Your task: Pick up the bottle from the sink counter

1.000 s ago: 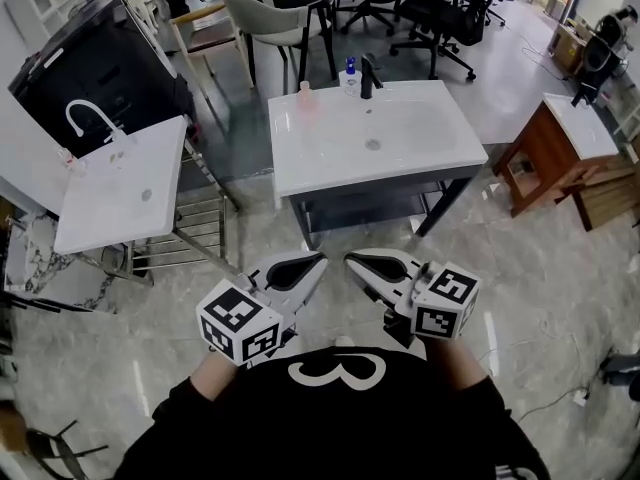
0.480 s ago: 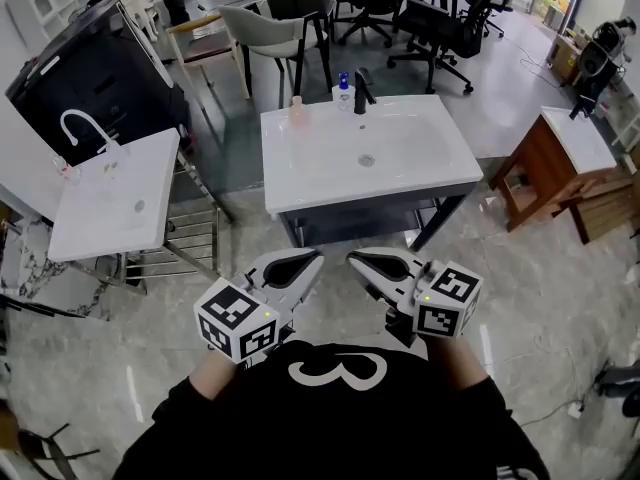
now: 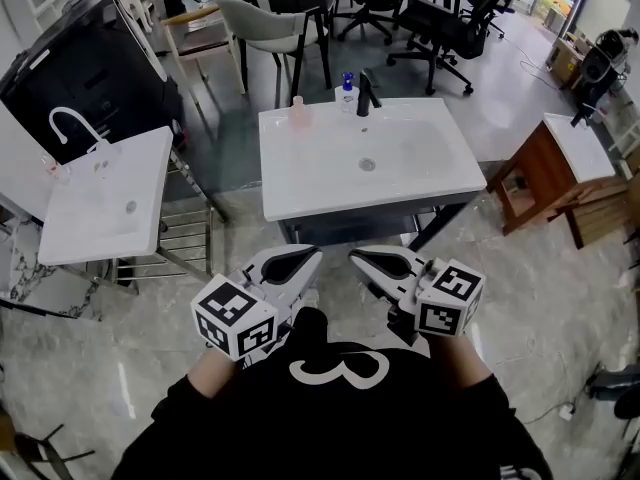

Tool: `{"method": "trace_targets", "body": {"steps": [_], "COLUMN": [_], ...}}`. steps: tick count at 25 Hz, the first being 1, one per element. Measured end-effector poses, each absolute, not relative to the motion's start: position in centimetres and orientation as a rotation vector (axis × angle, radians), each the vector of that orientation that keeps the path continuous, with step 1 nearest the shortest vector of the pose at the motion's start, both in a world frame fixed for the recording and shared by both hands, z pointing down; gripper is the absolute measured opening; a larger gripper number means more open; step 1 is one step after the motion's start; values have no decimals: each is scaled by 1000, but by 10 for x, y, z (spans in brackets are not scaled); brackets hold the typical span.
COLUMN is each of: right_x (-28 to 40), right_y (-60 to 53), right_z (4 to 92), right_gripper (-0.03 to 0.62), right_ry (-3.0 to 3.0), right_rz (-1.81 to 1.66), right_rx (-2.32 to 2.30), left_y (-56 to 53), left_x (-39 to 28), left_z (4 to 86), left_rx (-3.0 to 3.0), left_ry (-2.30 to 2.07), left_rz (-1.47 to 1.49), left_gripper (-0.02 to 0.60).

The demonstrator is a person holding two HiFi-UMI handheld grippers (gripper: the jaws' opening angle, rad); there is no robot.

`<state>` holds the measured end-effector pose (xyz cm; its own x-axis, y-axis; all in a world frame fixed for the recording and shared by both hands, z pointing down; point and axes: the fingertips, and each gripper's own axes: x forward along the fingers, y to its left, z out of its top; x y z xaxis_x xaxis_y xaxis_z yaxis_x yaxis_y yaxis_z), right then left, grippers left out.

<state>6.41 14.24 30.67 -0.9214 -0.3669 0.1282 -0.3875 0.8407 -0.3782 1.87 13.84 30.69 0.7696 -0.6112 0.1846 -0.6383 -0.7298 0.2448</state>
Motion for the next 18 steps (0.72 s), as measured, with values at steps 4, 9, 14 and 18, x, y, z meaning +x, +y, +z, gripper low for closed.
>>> {"method": "trace_targets", "body": {"steps": [4, 9, 14, 18], "right_x": [59, 46, 36, 27], "right_y": [109, 62, 9, -30], "right_z": [305, 309, 308, 311], "right_gripper": [14, 14, 14, 14], "right_ry": [-2957, -2942, -2942, -2936], "right_rz": [630, 648, 672, 694], "right_rx": [637, 661, 707, 741], "left_y": [106, 54, 1, -37], "left_x": [16, 5, -7, -16], "left_z": [308, 308, 307, 311], "left_rx": [2676, 2690, 2693, 2687], "left_ry": [-934, -895, -865, -842], "left_rz": [134, 147, 161, 170], "left_gripper": [15, 15, 15, 15]}}
